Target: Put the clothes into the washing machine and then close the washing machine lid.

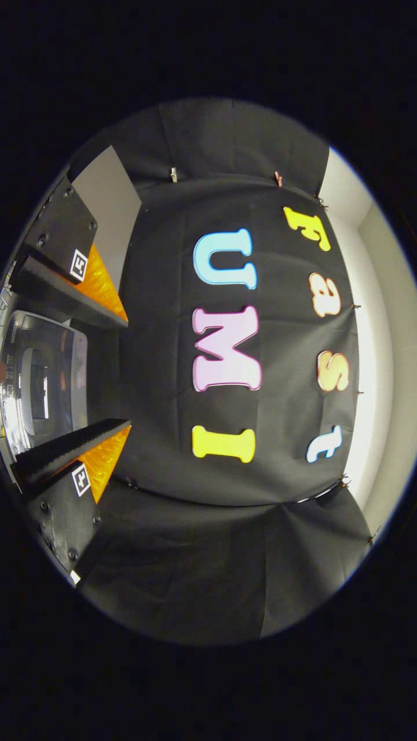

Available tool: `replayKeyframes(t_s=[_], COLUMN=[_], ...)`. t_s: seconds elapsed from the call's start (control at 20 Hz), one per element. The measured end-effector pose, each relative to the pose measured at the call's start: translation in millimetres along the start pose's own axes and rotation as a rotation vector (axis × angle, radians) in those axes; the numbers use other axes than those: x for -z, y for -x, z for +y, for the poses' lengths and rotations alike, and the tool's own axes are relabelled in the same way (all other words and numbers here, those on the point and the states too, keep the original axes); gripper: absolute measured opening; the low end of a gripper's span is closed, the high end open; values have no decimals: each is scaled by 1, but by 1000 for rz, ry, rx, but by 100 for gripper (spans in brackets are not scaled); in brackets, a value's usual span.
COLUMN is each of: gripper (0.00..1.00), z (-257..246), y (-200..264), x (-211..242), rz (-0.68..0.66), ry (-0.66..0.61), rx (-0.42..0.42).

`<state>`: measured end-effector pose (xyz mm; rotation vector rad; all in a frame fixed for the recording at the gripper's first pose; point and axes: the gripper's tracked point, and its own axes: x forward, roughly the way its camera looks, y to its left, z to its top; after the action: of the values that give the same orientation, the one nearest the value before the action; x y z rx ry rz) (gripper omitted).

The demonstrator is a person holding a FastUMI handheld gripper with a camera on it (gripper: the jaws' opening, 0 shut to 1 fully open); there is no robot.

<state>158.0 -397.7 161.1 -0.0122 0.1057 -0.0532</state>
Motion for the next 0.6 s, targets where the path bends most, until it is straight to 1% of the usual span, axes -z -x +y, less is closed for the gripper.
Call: replayKeyframes(t_s=[0.3,0.4,0.6], gripper=[98,98,98], z=[3,4,1], y=[38,52,75], x=[-26,-27,-42], rz=[-110,-101,-132], ry=[-19,-40,-49], rx=[21,23,44])
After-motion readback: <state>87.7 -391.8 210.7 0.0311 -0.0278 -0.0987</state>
